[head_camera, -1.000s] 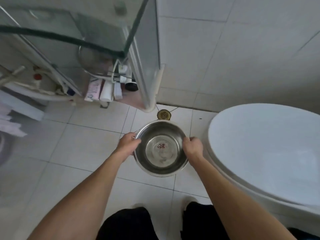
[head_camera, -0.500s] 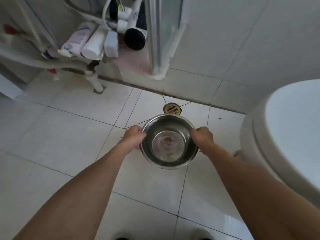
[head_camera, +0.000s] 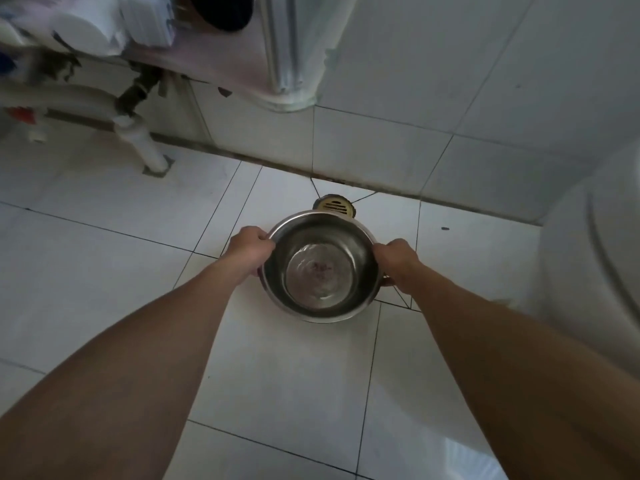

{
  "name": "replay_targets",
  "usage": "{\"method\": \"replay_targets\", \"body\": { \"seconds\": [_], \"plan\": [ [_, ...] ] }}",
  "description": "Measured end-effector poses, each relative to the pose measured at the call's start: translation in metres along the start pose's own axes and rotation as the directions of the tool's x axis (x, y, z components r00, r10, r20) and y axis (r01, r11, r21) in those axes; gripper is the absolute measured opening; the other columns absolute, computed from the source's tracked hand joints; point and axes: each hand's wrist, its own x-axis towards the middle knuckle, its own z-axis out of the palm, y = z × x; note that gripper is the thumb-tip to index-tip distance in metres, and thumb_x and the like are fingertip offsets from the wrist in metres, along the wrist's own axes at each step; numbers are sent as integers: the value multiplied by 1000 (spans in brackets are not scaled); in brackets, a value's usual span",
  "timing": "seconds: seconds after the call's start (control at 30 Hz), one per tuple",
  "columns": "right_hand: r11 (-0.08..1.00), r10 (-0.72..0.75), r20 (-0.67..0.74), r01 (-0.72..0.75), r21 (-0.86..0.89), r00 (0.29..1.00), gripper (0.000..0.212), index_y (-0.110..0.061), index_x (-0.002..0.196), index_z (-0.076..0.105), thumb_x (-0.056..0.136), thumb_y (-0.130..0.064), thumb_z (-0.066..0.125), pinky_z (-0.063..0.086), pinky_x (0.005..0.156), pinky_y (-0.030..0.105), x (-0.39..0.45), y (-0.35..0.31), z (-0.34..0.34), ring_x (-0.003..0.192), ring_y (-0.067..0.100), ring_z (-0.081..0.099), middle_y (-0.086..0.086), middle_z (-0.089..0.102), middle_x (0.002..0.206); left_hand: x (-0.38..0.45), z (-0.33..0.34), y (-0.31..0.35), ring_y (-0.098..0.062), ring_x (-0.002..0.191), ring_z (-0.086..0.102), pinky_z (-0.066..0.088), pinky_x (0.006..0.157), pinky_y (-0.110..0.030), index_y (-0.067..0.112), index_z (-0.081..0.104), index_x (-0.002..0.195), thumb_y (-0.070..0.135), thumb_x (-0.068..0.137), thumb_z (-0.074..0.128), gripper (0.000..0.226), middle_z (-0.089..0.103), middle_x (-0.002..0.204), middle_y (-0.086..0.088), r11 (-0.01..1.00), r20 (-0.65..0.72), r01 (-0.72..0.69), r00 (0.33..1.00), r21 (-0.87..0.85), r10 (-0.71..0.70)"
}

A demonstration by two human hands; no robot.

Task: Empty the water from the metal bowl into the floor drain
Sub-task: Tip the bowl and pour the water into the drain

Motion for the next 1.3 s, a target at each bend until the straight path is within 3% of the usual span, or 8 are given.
{"method": "replay_targets", "body": {
  "seconds": [0.17, 0.27, 0.43, 0.57, 0.8, 0.97, 1.3],
  "plan": [
    [1000, 14, -24, -14, -13, 1000, 19, 4, 107, 64, 98, -9, 52, 63, 77, 44, 16, 5, 4, 87, 34, 71, 21, 70, 103, 12, 6, -6, -30, 79, 70, 62, 58, -37, 26, 61, 78, 3, 85, 52, 25, 69, 95, -11, 1000, -18, 12, 1000, 25, -12],
    [999, 14, -30, -15, -40, 999, 17, 4, 106, 65, 97, -8, 56, 63, 74, 42, 21, 10, 5, 84, 34, 72, 21, 70, 102, 15, 11, -8, -29, 78, 69, 59, 54, -33, 22, 63, 87, 2, 87, 52, 23, 68, 97, -12, 999, -13, 12, 1000, 41, -11],
    [998, 12, -30, -14, -55, 999, 17, 4, 106, 65, 96, -8, 58, 62, 66, 37, 25, 13, 2, 83, 33, 71, 21, 70, 101, 15, 18, -9, -32, 82, 68, 63, 61, -39, 18, 65, 100, 1, 87, 51, 25, 66, 104, -13, 999, -27, 14, 1000, 40, -13],
    [998, 10, -63, -14, -66, 998, 18, 4, 103, 65, 97, -9, 55, 56, 55, 31, 28, 11, 1, 82, 32, 70, 22, 69, 102, 13, 24, -8, -36, 90, 68, 64, 69, -46, 18, 64, 95, 2, 88, 53, 21, 65, 106, -16, 999, -43, 9, 999, 45, -7],
    [999, 8, -84, -11, -42, 996, 18, 4, 104, 65, 97, -8, 54, 58, 67, 36, 35, 10, 1, 80, 30, 65, 21, 66, 100, 17, 26, -5, -36, 87, 68, 61, 62, -37, 17, 67, 87, 3, 88, 55, 19, 68, 102, -18, 996, -43, 1, 999, 85, 3],
    [1000, 11, -96, -12, -9, 995, 11, 0, 97, 62, 97, -8, 54, 57, 68, 34, 39, 10, 4, 74, 29, 62, 15, 60, 86, 23, 28, -7, -35, 82, 67, 60, 59, -33, 4, 72, 94, 5, 87, 54, 20, 70, 99, -21, 996, -56, 10, 998, 86, -5],
    [998, 38, -165, -29, 57, 985, 26, -7, 72, 51, 96, -12, 56, 57, 68, 34, 47, 11, 10, 64, 23, 57, 11, 56, 76, 26, 29, -4, -39, 94, 67, 61, 82, -47, 3, 73, 94, 2, 86, 48, 27, 69, 100, -20, 995, -72, 5, 997, 99, 2]
  ]
}}
